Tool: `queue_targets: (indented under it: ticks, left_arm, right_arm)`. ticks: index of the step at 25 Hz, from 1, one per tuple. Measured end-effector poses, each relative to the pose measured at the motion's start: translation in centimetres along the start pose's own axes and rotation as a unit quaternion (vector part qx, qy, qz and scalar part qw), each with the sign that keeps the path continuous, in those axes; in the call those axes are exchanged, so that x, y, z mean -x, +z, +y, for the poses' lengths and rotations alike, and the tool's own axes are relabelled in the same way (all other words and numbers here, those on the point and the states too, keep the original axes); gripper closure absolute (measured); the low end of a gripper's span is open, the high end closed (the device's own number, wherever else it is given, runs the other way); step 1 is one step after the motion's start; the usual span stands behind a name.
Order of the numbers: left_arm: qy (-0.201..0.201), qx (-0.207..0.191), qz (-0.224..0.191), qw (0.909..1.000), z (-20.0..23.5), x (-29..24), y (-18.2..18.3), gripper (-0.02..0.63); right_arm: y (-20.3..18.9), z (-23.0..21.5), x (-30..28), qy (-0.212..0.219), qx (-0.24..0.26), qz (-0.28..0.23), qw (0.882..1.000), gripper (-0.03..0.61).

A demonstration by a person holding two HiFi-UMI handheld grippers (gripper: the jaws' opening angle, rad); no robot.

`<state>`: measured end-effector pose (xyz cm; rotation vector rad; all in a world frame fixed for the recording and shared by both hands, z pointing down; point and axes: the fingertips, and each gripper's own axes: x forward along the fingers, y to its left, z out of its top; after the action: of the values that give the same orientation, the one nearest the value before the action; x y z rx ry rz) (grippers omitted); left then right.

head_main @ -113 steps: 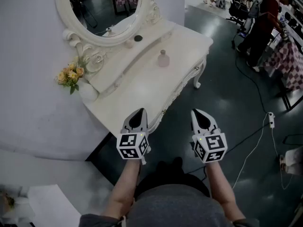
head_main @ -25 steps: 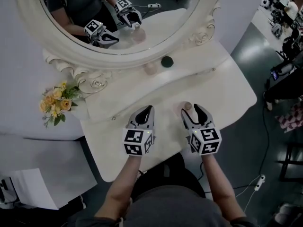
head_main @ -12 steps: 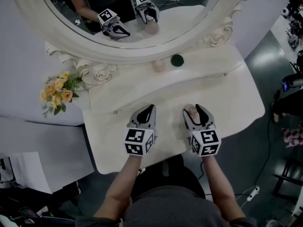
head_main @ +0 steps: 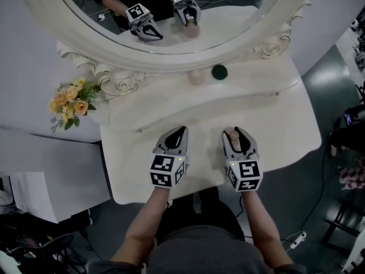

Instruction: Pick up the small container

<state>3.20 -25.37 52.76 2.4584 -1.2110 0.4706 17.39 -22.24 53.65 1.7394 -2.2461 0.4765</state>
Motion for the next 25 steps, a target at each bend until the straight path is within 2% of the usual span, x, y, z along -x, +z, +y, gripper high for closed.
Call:
queue_targets:
  ticks: [8, 19, 25]
  left_arm:
    - [0.007, 0.004, -0.004, 1.0000, -0.2, 0.6, 0.2, 0.606]
    - [0.028, 0.004, -0.014, 0.9995, 0.5, 2.6, 0.6, 0.606]
    - [0.037, 0.005, -0.025, 0.9990, 0.7, 3.8, 0.9, 0.606]
  right_arm:
    - [0.0, 0.2, 0.1, 0.005, 0.032, -0.003, 0.999, 0.433]
    - [0.4, 0.3, 0.8, 0.002, 0.015, -0.010, 1.000, 0.436]
    - [2.6, 1.5, 1.8, 0.011, 0.018, -0.032, 0.999, 0.434]
